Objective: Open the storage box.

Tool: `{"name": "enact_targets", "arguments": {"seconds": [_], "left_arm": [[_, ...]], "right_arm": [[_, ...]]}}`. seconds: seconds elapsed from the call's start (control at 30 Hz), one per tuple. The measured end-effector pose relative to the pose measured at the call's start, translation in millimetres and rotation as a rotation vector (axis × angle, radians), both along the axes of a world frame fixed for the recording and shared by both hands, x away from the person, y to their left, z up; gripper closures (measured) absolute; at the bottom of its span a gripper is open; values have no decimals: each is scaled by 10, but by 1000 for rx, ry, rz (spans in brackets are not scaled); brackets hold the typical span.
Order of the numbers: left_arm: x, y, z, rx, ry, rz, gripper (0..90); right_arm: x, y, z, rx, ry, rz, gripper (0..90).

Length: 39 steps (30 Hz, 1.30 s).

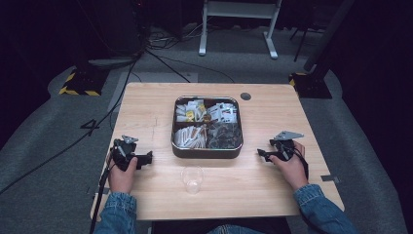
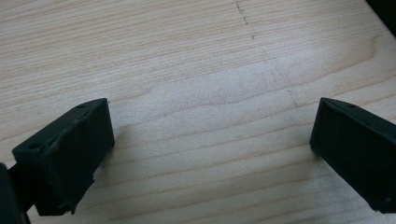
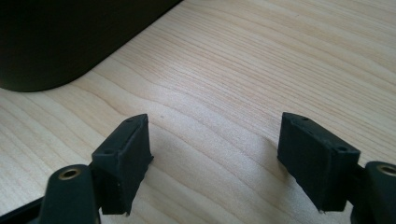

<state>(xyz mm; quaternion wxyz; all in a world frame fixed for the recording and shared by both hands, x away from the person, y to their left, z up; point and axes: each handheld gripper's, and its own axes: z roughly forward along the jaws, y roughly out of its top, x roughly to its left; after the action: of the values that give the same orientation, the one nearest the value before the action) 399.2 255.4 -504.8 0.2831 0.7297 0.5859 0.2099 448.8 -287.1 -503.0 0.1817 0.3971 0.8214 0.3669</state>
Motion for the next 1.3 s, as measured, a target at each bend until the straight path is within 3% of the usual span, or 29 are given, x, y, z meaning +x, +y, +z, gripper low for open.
{"name": "enact_targets", "arguments": {"seconds": [0.13, 0.17, 0.3, 0.73, 0.93, 1.03, 1.2, 1.3], "left_arm": [[4, 2, -1, 0, -2, -5, 0], [5, 11, 0, 1, -1, -15, 0], [14, 16, 0, 2, -3, -17, 0], [21, 7, 1, 2, -1, -22, 0], [17, 4, 0, 0, 0, -24, 0], [16, 2, 0, -1, -1, -25, 0], [16, 2, 0, -1, -1, -25, 0], [16, 2, 0, -1, 0, -26, 0]], "right_arm": [[0, -1, 0, 1, 2, 2, 250], [-1, 9, -1, -3, 7, 17, 204], [-10, 27, -5, -11, 16, 38, 151], [-46, 33, -1, -4, 19, 55, 170], [-54, 80, 77, -27, 39, 87, 207], [-69, 97, 139, -4, 51, 96, 235], [-107, 145, 294, 76, 121, 98, 301], [-128, 222, 379, 86, 109, 129, 299]]}}
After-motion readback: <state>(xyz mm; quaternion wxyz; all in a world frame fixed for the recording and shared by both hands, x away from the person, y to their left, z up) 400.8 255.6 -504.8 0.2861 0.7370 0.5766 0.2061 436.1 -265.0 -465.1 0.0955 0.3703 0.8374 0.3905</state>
